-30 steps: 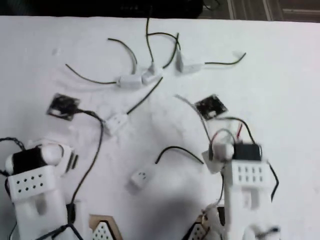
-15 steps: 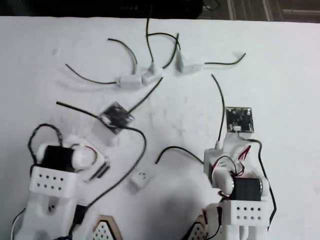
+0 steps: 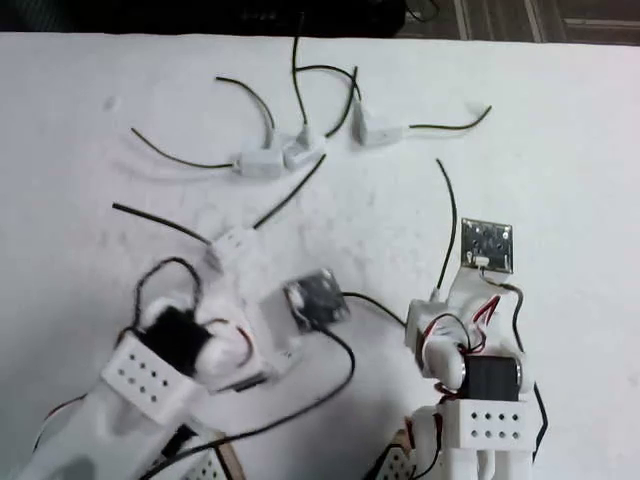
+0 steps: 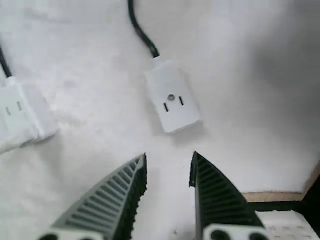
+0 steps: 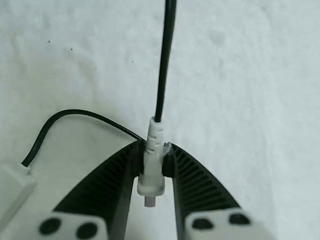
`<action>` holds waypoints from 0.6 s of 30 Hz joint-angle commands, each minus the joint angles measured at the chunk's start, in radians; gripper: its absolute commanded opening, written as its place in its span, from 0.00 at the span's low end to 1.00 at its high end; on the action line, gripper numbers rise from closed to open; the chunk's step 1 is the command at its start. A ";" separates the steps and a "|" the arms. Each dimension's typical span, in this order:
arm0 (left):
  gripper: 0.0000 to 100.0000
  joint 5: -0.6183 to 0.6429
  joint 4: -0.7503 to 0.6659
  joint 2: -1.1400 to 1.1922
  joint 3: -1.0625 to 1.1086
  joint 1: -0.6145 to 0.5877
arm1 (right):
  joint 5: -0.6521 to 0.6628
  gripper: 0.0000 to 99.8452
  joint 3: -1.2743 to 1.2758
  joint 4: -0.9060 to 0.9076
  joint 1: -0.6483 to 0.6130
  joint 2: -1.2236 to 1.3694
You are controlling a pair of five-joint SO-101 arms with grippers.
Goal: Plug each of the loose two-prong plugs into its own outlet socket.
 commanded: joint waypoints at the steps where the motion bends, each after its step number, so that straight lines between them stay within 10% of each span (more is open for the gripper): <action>1: 0.20 0.034 -0.147 -0.010 0.087 0.125 | -0.006 0.02 -0.008 -0.022 0.005 -0.004; 18: 0.24 0.204 -0.351 -0.007 0.238 0.213 | -0.003 0.02 0.021 -0.025 0.005 -0.010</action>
